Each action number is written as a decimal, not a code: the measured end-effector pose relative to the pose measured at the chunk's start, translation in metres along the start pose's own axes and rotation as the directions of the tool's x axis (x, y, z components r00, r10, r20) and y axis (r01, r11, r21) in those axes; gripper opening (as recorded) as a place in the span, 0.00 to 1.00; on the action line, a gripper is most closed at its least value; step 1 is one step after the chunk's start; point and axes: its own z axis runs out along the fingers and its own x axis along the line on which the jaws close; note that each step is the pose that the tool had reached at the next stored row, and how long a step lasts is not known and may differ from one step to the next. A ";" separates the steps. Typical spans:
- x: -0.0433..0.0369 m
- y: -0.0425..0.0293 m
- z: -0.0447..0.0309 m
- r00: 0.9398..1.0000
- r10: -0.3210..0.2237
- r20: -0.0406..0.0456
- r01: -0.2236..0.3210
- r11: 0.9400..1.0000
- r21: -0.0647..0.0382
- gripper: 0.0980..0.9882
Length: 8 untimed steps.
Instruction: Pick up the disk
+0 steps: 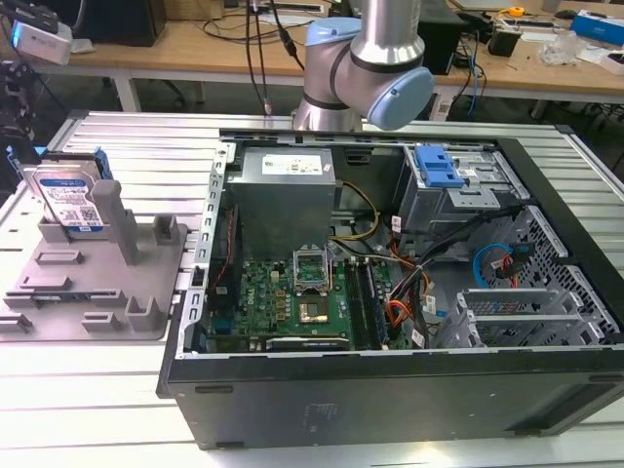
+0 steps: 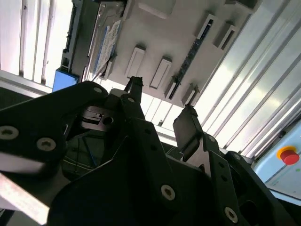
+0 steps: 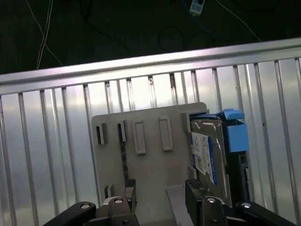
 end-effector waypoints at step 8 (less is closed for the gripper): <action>-0.0415 0.0118 0.0014 0.998 -0.061 -0.003 0.061 0.998 0.000 0.50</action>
